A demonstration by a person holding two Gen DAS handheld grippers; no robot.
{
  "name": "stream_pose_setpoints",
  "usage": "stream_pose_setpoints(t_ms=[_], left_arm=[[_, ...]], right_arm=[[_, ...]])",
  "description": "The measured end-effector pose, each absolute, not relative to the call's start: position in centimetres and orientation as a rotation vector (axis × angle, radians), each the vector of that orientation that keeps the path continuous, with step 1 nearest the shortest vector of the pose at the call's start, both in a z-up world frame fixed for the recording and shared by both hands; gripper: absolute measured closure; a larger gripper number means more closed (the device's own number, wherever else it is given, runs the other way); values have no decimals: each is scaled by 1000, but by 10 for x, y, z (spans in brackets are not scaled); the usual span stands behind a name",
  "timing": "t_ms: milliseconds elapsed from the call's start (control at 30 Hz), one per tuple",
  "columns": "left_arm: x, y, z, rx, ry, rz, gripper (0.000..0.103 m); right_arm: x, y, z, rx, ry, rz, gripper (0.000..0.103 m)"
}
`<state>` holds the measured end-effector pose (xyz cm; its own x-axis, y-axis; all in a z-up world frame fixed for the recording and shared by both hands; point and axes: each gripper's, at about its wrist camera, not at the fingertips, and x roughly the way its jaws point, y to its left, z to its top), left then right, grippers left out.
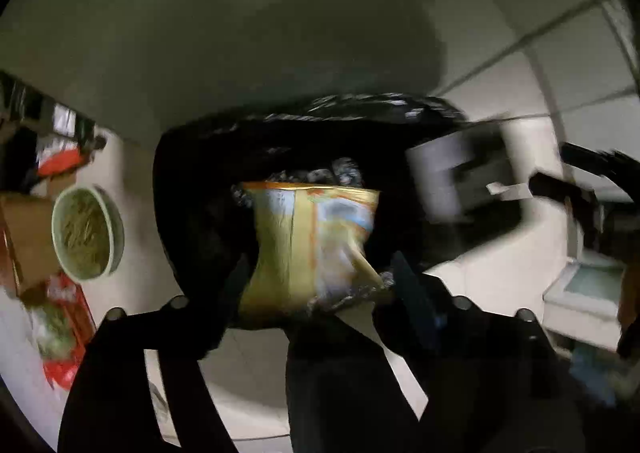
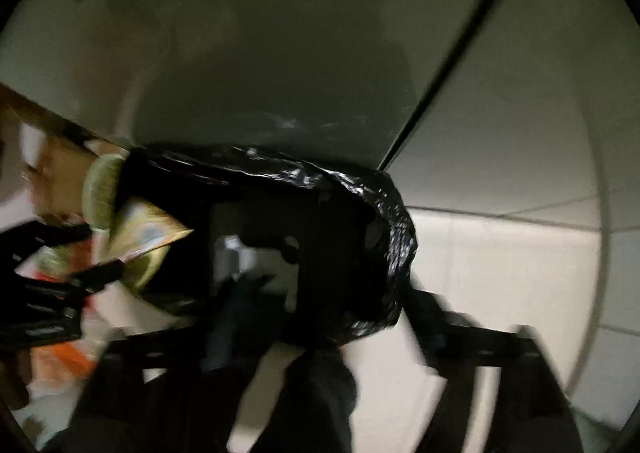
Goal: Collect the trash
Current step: 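Lower both grippers into the black trash bag and release the held items, then grasp the blue-white box with the right gripper while the left grasps the orange pouch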
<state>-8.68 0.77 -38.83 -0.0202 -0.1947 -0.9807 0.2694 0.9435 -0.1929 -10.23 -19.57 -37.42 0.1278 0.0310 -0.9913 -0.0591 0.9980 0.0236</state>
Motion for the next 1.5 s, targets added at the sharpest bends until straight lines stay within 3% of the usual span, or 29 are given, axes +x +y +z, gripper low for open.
stream_pose_setpoints(t_ms=[133,267,333,433,467,500,533,633,767,1100,1167,1333,1500], left_arm=[[-75,24,-404,63,1575,-291,29],[-85,30,-383,64,1544,-303,29],[-94,31,-359,51,1505,-343,29],[-112,34,-285,22,1386,-433,26],[-115,35,-265,14,1356,-448,17],[-119,35,-243,3,1312,-460,14],[-123,36,-216,-14,1249,-473,14],[-124,26,-175,-3,1142,-475,14],[-112,13,-144,56,1012,-427,14],[-84,3,-110,67,891,-414,14],[-77,0,-102,62,859,-418,14],[-56,-8,-89,54,750,-455,14],[-22,-13,-97,3,763,-462,14]], right_arm=[[-98,-189,-384,-87,1458,46,22],[-95,-200,-353,-68,1433,41,21],[-94,-203,-318,-47,1385,72,21],[-104,-206,-224,37,1242,207,21],[-107,-207,-186,72,1173,251,16],[-108,-207,-161,87,1113,269,7],[-108,-208,-128,96,1015,284,5],[-91,-208,-75,74,805,234,5],[-44,-208,-76,58,722,132,5],[33,-191,-127,-2,826,75,8],[37,-191,-128,4,836,89,14],[24,-197,-122,19,839,84,15],[0,-217,-103,63,820,73,16]])
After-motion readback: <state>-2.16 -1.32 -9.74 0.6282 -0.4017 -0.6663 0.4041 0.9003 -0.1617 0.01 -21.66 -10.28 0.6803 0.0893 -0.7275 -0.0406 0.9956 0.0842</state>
